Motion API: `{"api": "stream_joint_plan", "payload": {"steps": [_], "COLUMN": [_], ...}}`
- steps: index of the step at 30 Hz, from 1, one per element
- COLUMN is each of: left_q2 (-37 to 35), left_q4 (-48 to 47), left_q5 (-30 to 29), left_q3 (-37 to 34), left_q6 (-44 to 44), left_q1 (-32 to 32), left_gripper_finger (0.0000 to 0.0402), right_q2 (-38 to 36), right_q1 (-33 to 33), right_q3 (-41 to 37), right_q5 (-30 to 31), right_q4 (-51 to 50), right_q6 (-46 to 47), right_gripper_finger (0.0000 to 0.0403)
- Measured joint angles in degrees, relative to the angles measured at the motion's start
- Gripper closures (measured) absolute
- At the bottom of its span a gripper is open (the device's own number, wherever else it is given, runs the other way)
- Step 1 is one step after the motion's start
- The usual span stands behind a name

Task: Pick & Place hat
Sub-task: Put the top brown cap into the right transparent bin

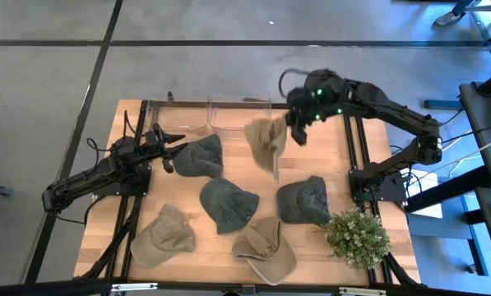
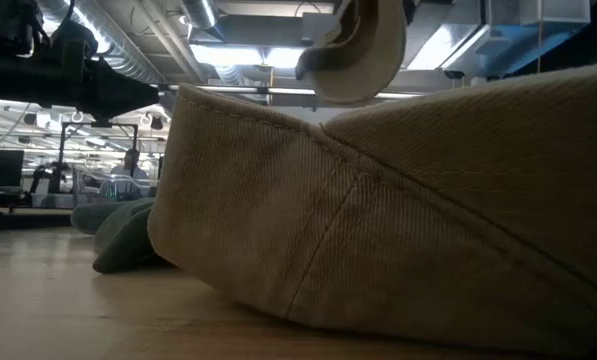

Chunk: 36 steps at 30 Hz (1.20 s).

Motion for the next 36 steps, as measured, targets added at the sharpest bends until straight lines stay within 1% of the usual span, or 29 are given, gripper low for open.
{"api": "stream_joint_plan", "payload": {"steps": [2,4,8,12,16,20,21,23,26,29,31,32,36], "left_q2": [-0.01,-0.01,0.01,0.0,0.01,0.01,0.01,0.01,0.01,0.01,-0.01,0.0,0.01], "left_q4": [0.0,0.0,0.0,0.0,0.0,0.0,0.0,0.0,0.0,0.0,0.0,0.0,0.0], "left_q5": [0.0,0.0,0.0,-0.02,-0.04,-0.04,-0.04,-0.06,-0.07,-0.04,-0.03,-0.02,-0.01], "left_q3": [0.0,0.02,0.0,0.0,0.0,0.0,0.0,0.01,0.01,0.01,0.01,0.0,0.0], "left_q6": [0.0,0.0,0.02,0.0,0.0,0.0,0.0,0.0,0.0,0.0,0.0,0.0,0.0], "left_q1": [0.0,0.0,0.0,0.0,0.0,0.0,0.0,0.0,0.0,0.0,0.0,0.0,0.0], "left_gripper_finger": [0.0258,0.0258,0.0258,0.0258,0.0258,0.0258,0.0258,0.0258,0.0258,0.0258,0.0258,0.0258,0.0258], "right_q2": [0.01,0.29,1.12,2.99,6.47,10.51,11.4,12.45,14.08,15.64,15.98,16.19,16.56], "right_q1": [-1.21,-2.49,-5.29,-8.16,-9.87,-10.77,-10.82,-10.99,-11.15,-11.11,-11.13,-11.15,-11.11], "right_q3": [0.81,1.58,2.17,2.19,2.19,2.19,2.09,1.28,1.75,1.64,1.66,1.68,1.66], "right_q5": [5.06,8.39,13.17,13.51,13.43,13.29,12.93,8.52,-2.39,-11.47,-17.85,-20.22,-25.06], "right_q4": [1.73,1.22,-4.46,-13.25,-24.78,-36.71,-37.43,-36.43,-37.01,-35.98,-35.98,-36.42,-35.98], "right_q6": [1.36,0.85,-0.09,4.64,10.07,12.92,13.28,12.93,9.54,5.67,5.55,5.28,2.15], "right_gripper_finger": [0.0397,0.0397,0.0397,0.0397,0.0397,0.0397,0.0397,0.0397,0.0397,0.0397,0.0396,0.0396,0.0395]}}
